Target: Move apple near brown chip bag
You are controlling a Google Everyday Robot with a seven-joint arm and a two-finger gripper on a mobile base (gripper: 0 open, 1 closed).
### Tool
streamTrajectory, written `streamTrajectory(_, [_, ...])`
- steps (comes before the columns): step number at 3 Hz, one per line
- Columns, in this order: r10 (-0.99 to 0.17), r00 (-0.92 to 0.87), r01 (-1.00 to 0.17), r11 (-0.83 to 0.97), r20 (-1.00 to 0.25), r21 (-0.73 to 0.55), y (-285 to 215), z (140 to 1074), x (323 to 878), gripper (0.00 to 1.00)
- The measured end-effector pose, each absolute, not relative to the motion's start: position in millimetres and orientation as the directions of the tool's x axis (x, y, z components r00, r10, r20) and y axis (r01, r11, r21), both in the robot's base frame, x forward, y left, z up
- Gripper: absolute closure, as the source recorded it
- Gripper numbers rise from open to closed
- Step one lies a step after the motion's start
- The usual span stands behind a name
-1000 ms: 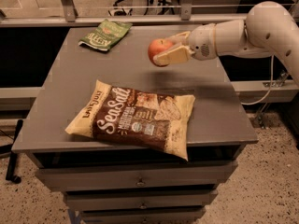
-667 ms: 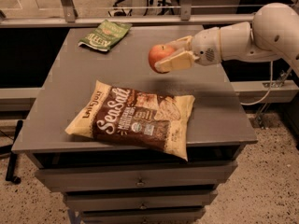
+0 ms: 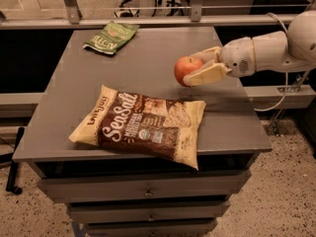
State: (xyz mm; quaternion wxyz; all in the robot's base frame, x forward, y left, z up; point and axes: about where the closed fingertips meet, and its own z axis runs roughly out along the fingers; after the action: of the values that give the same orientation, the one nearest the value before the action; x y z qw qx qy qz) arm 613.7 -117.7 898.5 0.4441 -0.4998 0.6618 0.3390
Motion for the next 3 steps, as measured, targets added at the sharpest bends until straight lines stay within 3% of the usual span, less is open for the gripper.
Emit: streamTrajectory(3, [-0.356,-0.086,-0.984,0.177,-0.931,0.023,-171,890,583,1.00])
